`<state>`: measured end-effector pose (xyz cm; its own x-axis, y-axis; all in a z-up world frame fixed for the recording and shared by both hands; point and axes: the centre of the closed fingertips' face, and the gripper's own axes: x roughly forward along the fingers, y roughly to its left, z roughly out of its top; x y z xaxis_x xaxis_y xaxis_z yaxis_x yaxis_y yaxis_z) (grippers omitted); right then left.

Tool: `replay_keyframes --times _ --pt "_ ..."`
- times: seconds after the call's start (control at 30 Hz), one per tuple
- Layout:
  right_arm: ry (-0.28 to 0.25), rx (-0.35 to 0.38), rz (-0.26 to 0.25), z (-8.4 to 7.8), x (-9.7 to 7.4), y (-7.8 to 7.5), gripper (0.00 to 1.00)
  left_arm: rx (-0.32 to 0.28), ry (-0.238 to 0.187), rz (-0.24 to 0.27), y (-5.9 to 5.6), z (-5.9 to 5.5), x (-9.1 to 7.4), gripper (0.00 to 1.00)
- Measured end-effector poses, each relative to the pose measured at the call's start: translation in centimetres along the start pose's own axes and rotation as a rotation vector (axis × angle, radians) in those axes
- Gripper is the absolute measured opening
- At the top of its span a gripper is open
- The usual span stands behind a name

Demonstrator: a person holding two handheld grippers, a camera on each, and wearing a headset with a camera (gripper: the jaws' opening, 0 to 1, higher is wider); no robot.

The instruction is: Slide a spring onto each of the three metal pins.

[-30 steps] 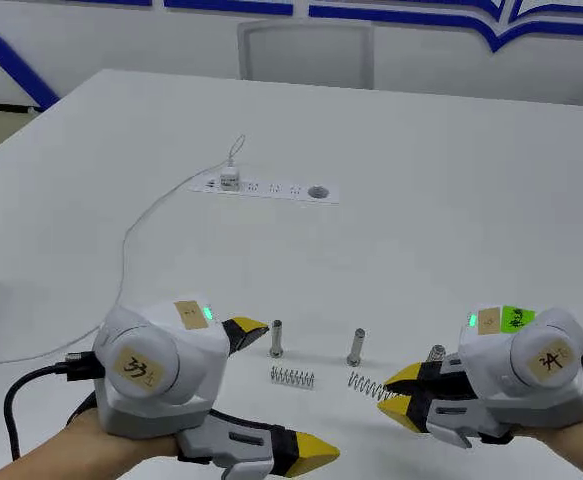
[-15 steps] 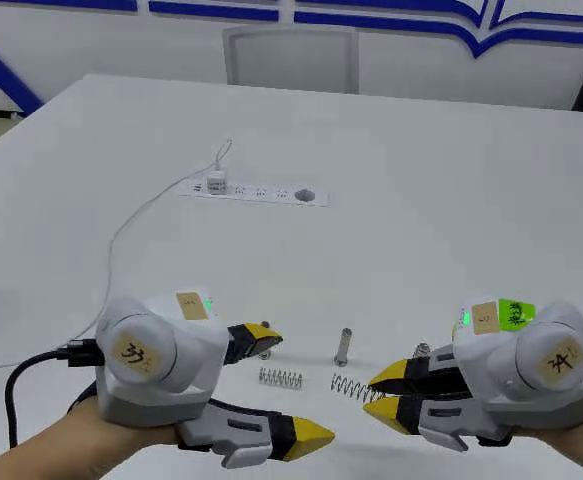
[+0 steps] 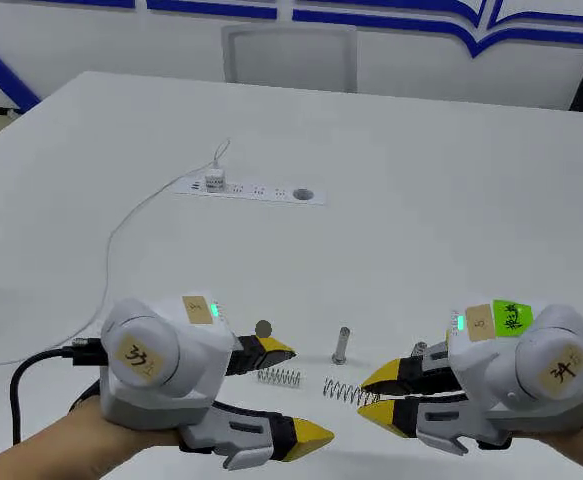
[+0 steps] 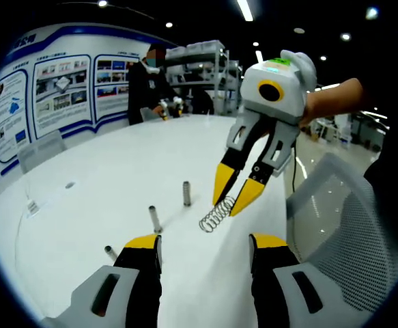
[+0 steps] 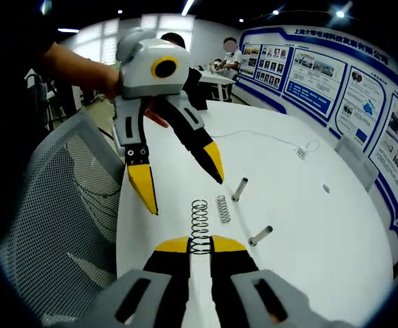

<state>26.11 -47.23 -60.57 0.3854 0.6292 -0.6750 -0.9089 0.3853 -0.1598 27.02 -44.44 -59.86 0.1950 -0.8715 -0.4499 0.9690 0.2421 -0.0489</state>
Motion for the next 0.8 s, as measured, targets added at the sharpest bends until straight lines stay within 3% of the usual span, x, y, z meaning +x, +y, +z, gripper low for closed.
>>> replay_keyframes --times 0.37,0.8 --pt "-0.018 -0.026 0.019 0.9 0.2 0.7 0.11 0.003 0.003 -0.034 -0.7 0.0 0.4 0.44" --pt "-0.001 -0.083 0.053 0.8 0.3 1.6 0.11 0.019 -0.001 -0.061 -1.2 0.2 0.5 0.32"
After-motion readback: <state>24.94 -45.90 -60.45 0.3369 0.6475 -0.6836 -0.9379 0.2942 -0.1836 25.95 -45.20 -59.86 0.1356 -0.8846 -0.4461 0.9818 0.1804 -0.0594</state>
